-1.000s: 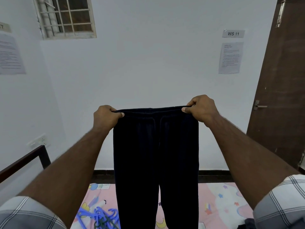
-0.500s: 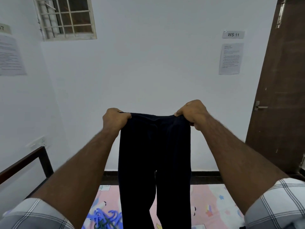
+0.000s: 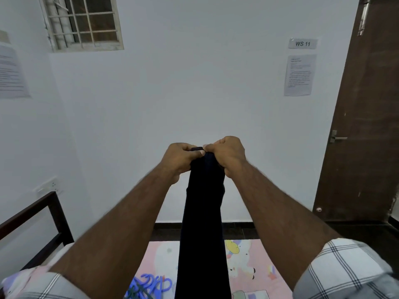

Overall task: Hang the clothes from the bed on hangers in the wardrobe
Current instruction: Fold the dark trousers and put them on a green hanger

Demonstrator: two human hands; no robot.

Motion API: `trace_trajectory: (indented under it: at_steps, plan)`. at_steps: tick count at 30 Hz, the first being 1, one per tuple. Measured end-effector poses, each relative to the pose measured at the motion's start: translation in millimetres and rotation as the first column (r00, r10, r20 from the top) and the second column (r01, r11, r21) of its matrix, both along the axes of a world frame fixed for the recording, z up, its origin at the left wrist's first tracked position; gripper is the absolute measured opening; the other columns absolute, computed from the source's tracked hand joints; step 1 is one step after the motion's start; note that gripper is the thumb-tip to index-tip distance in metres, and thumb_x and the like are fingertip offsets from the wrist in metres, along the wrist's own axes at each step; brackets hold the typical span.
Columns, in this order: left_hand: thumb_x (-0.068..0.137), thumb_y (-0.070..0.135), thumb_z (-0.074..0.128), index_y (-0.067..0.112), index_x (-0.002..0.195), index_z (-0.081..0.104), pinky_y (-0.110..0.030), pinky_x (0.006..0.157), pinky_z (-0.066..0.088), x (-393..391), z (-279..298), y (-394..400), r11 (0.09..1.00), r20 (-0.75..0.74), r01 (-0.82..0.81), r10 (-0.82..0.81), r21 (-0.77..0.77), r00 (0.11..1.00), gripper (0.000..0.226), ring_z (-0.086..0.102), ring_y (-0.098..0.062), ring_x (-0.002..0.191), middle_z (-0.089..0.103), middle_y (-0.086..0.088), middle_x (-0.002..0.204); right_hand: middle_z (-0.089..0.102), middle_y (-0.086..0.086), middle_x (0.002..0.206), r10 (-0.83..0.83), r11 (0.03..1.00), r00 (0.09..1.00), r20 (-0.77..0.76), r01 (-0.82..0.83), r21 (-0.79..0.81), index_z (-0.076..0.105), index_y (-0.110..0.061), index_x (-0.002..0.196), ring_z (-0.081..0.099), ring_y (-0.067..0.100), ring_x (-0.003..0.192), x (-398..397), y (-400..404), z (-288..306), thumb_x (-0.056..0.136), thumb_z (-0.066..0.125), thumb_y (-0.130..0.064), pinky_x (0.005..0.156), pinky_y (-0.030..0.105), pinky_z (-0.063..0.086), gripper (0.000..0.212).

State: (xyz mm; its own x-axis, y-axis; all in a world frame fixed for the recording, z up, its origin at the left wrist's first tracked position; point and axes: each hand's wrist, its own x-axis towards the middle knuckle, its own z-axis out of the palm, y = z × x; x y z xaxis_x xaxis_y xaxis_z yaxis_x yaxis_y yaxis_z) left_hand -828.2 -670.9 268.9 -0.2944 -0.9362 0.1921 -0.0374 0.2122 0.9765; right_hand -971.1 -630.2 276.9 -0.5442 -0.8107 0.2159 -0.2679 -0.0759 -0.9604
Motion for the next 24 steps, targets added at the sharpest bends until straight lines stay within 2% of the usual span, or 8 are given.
trace_trajectory:
  at_steps: [3,6,8,11,15,19,21,24]
  plan:
    - [0.089,-0.003,0.068,0.002,0.103,0.074,-0.030,0.078,0.061,1.8,-1.6,1.2,0.998,-0.017,0.058,-0.058,-0.016,0.998,0.015,0.075,-0.024,0.092,0.077,-0.013,0.098,0.074,0.012,0.082,0.042,0.999,0.995,0.095,-0.040,-0.024,0.068,-0.003,0.077,0.072,0.026,0.074,1.6,1.9,-0.8,0.071,0.087,-0.032,0.072,0.043,0.062,0.035]
    - [0.089,-0.004,0.068,0.004,0.100,0.075,-0.035,0.082,0.061,5.1,-6.0,-4.5,0.995,-0.002,-0.050,0.049,-0.083,0.999,0.016,0.075,-0.026,0.091,0.077,-0.012,0.095,0.072,0.016,0.082,0.196,0.981,0.961,0.197,-0.192,-0.039,0.069,0.002,0.084,0.062,0.025,0.071,2.5,7.0,0.3,0.074,0.085,-0.018,0.071,0.040,0.059,0.028]
    - [0.088,-0.003,0.068,0.005,0.098,0.077,-0.038,0.084,0.061,6.0,-7.5,-7.3,0.992,-0.027,-0.090,0.088,-0.091,0.996,0.016,0.076,-0.025,0.088,0.077,-0.011,0.093,0.071,0.010,0.086,0.221,0.975,0.965,0.138,-0.218,-0.035,0.069,-0.006,0.081,0.065,0.022,0.077,2.7,9.0,0.3,0.076,0.082,-0.009,0.078,0.038,0.059,0.015]
    - [0.087,-0.003,0.069,0.005,0.097,0.077,-0.039,0.085,0.061,5.0,-7.9,-7.5,0.991,-0.038,-0.092,0.088,-0.093,0.995,0.015,0.076,-0.023,0.086,0.078,-0.010,0.091,0.072,0.003,0.097,0.088,0.995,0.996,-0.012,-0.088,-0.052,0.066,-0.022,0.081,0.071,0.018,0.090,2.4,4.0,-3.6,0.073,0.085,-0.012,0.085,0.039,0.061,0.023]
    - [0.087,0.000,0.070,0.012,0.096,0.078,-0.039,0.088,0.061,1.1,-5.1,-5.5,0.987,0.020,-0.067,0.070,-0.143,0.997,0.017,0.076,-0.019,0.088,0.078,-0.004,0.091,0.072,0.001,0.096,0.006,0.998,0.999,-0.034,-0.008,-0.067,0.067,-0.023,0.085,0.071,0.019,0.088,5.5,1.6,-4.8,0.070,0.087,-0.020,0.083,0.038,0.060,0.026]
    - [0.083,0.009,0.074,0.026,0.086,0.079,-0.040,0.087,0.061,0.2,-1.9,-6.6,0.968,0.084,-0.128,0.149,-0.217,0.985,0.018,0.075,-0.016,0.087,0.078,0.004,0.087,0.070,-0.003,0.090,-0.054,0.997,0.990,-0.132,0.047,-0.055,0.070,-0.016,0.089,0.069,0.015,0.083,1.4,3.9,-0.4,0.072,0.085,-0.013,0.078,0.033,0.060,0.023]
    - [0.081,0.012,0.076,0.025,0.086,0.079,-0.039,0.086,0.061,0.1,-0.7,-6.8,0.955,0.104,-0.171,0.201,-0.242,0.974,0.014,0.074,-0.014,0.085,0.077,0.006,0.085,0.069,-0.004,0.089,-0.077,0.996,0.977,-0.197,0.069,-0.048,0.069,-0.016,0.089,0.067,0.014,0.082,2.2,4.8,1.0,0.072,0.082,-0.011,0.070,0.028,0.057,0.022]
    - [0.081,0.014,0.077,0.023,0.090,0.079,-0.039,0.085,0.061,-0.8,0.7,-6.4,0.949,0.117,-0.198,0.231,-0.245,0.966,0.013,0.074,-0.014,0.085,0.077,0.006,0.087,0.067,-0.004,0.090,-0.107,0.994,0.956,-0.272,0.102,-0.034,0.069,-0.017,0.090,0.065,0.014,0.080,3.8,3.3,-0.3,0.074,0.077,-0.011,0.057,0.020,0.045,0.020]
